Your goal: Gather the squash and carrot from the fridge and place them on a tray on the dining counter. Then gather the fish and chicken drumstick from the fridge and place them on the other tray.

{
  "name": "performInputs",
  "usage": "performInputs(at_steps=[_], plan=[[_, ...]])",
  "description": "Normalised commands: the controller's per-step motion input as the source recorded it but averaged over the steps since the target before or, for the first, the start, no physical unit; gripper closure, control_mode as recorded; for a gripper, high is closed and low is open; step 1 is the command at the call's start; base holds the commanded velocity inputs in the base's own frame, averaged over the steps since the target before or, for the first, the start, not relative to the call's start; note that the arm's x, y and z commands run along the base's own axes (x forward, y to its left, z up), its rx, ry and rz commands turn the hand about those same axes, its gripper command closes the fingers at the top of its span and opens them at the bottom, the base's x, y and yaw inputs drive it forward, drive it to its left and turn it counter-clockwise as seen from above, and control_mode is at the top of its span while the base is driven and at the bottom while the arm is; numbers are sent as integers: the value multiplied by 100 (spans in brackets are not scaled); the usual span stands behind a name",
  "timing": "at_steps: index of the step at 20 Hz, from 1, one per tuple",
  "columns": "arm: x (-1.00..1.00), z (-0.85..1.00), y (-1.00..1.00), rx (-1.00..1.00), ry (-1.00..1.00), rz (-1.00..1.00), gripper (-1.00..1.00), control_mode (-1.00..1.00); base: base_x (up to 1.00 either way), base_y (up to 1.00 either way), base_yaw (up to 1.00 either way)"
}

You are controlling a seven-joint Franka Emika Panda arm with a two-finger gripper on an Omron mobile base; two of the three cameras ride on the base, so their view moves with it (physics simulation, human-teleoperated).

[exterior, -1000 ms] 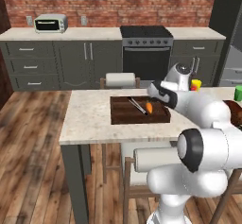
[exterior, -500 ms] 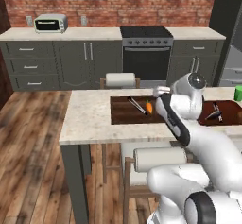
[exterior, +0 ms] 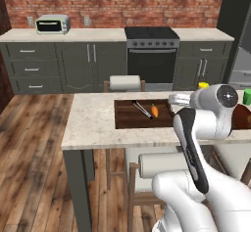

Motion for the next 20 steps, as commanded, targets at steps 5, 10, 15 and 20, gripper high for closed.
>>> performInputs(at_steps=[5,10,15,20], plan=[[-93,47,0,0,-14,0,-100,-100,0,0,0],[-61,47,0,-1,-15,-1,-100,-100,0,0,0],[-37,29,1,-1,-5,-6,-100,-100,0,0,0],[-5,0,0,0,0,0,-100,-100,0,0,0]])
